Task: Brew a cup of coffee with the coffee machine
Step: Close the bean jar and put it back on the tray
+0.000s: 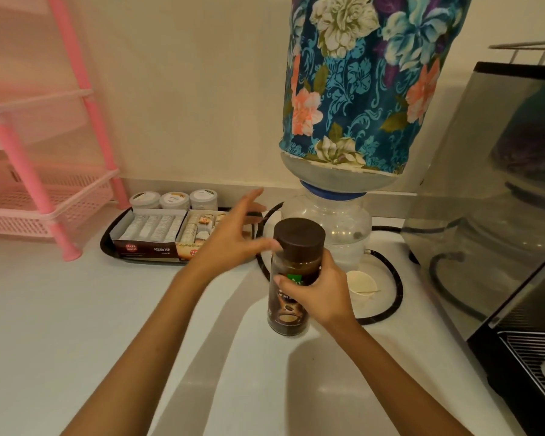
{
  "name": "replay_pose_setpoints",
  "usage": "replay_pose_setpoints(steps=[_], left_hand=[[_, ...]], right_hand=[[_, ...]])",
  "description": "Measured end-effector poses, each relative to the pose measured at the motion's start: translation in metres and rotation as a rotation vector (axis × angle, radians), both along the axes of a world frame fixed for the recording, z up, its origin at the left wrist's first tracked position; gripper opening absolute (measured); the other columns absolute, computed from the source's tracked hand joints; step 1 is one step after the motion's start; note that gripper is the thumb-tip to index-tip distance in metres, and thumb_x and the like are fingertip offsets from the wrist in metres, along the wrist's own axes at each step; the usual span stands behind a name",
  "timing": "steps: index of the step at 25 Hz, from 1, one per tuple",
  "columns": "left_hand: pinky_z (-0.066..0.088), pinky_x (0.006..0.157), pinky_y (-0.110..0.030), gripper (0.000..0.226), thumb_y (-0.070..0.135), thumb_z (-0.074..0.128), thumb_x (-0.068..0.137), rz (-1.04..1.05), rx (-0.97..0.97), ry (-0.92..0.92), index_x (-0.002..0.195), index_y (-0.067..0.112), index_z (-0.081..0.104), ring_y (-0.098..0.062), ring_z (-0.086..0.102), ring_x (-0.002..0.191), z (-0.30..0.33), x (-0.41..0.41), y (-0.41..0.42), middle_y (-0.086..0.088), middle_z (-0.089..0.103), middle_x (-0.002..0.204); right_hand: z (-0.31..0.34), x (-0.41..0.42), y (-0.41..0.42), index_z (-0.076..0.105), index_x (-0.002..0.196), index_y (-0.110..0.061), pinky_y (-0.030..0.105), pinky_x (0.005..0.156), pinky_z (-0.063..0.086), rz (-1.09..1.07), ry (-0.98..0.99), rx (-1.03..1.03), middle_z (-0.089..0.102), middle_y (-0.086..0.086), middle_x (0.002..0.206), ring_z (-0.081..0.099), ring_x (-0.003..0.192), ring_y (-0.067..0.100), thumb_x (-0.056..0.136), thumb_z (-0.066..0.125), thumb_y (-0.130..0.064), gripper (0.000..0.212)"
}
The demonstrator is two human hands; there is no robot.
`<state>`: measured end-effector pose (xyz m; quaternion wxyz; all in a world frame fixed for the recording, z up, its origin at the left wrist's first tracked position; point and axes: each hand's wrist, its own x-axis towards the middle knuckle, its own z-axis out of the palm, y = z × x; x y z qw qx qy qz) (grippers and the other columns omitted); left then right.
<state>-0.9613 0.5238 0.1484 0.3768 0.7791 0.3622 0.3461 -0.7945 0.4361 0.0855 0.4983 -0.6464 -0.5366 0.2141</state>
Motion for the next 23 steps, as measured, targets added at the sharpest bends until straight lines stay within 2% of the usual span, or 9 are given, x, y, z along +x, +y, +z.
replay_pose_setpoints(steps=[2, 3, 6, 8, 10, 13, 18, 21, 23], left_hand=[[0.049, 0.096, -0.040, 0.078, 0.050, 0.066, 0.077, 0.095, 0.035, -0.096, 0.143, 0.027, 0.033, -0.008, 0.060, 0.108, 0.007, -0.005, 0.001, 0.008, 0.064, 0.115], [0.048, 0.097, -0.039, 0.079, 0.054, 0.063, 0.079, 0.093, 0.031, -0.117, 0.145, 0.027, 0.030, -0.006, 0.061, 0.105, 0.009, -0.001, -0.004, 0.010, 0.067, 0.109], [0.046, 0.095, -0.031, 0.114, 0.072, 0.067, 0.061, 0.085, 0.029, -0.050, 0.149, 0.039, 0.001, -0.011, 0.056, 0.110, 0.014, 0.026, -0.025, 0.009, 0.059, 0.119], [0.047, 0.097, -0.035, 0.120, 0.071, 0.071, 0.058, 0.162, 0.113, -0.019, 0.146, 0.045, -0.006, -0.016, 0.052, 0.116, 0.014, 0.043, -0.030, 0.002, 0.050, 0.132], [0.050, 0.093, -0.032, 0.116, 0.061, 0.076, 0.064, 0.197, 0.153, -0.056, 0.148, 0.041, -0.002, -0.013, 0.054, 0.112, 0.018, 0.046, -0.026, 0.003, 0.051, 0.128], [0.052, 0.081, -0.019, 0.103, 0.047, 0.078, 0.071, 0.166, 0.164, -0.055, 0.148, 0.036, 0.012, 0.001, 0.056, 0.095, 0.022, 0.041, -0.017, 0.020, 0.053, 0.104], [0.055, 0.083, -0.027, 0.081, 0.048, 0.074, 0.065, 0.085, 0.110, -0.138, 0.135, 0.035, 0.033, -0.006, 0.059, 0.101, 0.017, 0.025, -0.004, 0.011, 0.060, 0.110], [0.055, 0.084, -0.030, 0.075, 0.049, 0.073, 0.062, 0.032, 0.076, -0.176, 0.126, 0.032, 0.038, -0.008, 0.059, 0.104, 0.017, 0.012, 0.007, 0.007, 0.063, 0.112], [0.054, 0.083, -0.028, 0.073, 0.049, 0.072, 0.062, -0.003, 0.058, -0.169, 0.123, 0.030, 0.039, -0.008, 0.059, 0.104, 0.018, 0.003, 0.018, 0.006, 0.063, 0.112]], right_hand=[[0.007, 0.000, 0.004, 0.044, 0.121, -0.034, 0.026, 0.089, 0.049, 0.004, -0.023, 0.000, 0.058, -0.016, 0.108, 0.056, 0.100, 0.007, 0.061, 0.083, -0.040, 0.071], [0.009, -0.001, 0.006, 0.044, 0.122, -0.033, 0.026, 0.089, 0.050, -0.008, -0.048, 0.010, 0.058, -0.016, 0.108, 0.057, 0.099, 0.007, 0.061, 0.082, -0.043, 0.073], [0.016, -0.005, 0.013, 0.043, 0.125, -0.029, 0.022, 0.081, 0.049, -0.017, -0.132, 0.059, 0.059, -0.014, 0.105, 0.058, 0.094, 0.007, 0.060, 0.079, -0.047, 0.076], [0.022, -0.004, 0.018, 0.043, 0.124, -0.025, 0.019, 0.076, 0.045, 0.006, -0.209, 0.070, 0.059, -0.012, 0.103, 0.058, 0.092, 0.008, 0.062, 0.079, -0.045, 0.075], [0.029, -0.001, 0.021, 0.041, 0.124, -0.025, 0.018, 0.076, 0.043, 0.045, -0.220, 0.064, 0.056, -0.013, 0.104, 0.055, 0.091, 0.005, 0.063, 0.079, -0.043, 0.075], [0.033, 0.005, 0.025, 0.040, 0.124, -0.033, 0.018, 0.082, 0.049, 0.162, -0.099, 0.082, 0.058, -0.017, 0.110, 0.058, 0.099, 0.003, 0.061, 0.081, -0.044, 0.076], [0.035, -0.004, 0.037, 0.042, 0.117, -0.039, 0.008, 0.074, 0.048, 0.280, -0.004, 0.047, 0.059, -0.025, 0.099, 0.059, 0.094, -0.006, 0.061, 0.084, -0.033, 0.070], [0.035, -0.010, 0.046, 0.045, 0.118, -0.034, 0.015, 0.080, 0.050, 0.333, 0.044, 0.030, 0.062, -0.019, 0.105, 0.060, 0.099, 0.000, 0.061, 0.085, -0.027, 0.070], [0.032, -0.015, 0.055, 0.049, 0.117, -0.032, 0.023, 0.083, 0.052, 0.364, 0.088, 0.009, 0.065, -0.014, 0.106, 0.063, 0.099, 0.004, 0.061, 0.085, -0.025, 0.067]])
